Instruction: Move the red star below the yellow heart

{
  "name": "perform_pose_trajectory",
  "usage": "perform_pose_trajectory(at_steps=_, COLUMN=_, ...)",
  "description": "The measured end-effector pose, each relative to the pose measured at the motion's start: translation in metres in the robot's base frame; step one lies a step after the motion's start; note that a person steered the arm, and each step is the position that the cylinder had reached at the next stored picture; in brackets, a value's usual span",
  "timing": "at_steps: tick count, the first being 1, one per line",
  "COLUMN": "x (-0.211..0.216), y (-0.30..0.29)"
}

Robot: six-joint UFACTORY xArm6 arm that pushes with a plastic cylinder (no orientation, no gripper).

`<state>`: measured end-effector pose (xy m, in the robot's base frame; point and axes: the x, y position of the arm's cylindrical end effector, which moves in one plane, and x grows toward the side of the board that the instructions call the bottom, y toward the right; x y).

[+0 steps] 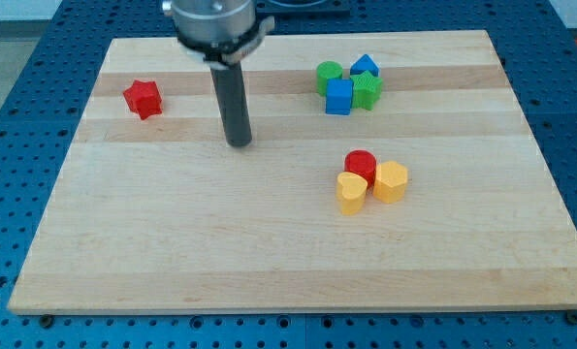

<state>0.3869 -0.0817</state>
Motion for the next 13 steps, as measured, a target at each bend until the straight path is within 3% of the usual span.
perform_pose_trajectory(at_steps=1, x=-0.059, y=-0.006)
perform_pose_trajectory(at_steps=3, x=-0.140, y=-0.106)
perform_pose_trajectory(at_steps=4, x=-0.133, y=-0.169)
perform_pose_trajectory(at_steps=5, x=-0.101, y=-0.193)
perform_pose_trajectory(at_steps=7, x=-0.006, y=-0.193)
perform_pose_trajectory(at_steps=9, x=-0.064, y=-0.223)
perform_pose_trajectory(at_steps=10, x=-0.069, y=-0.192)
perform_pose_trajectory(at_steps=12, x=-0.003, y=-0.107)
perform_pose_trajectory(at_steps=13, x=-0.002, y=-0.098)
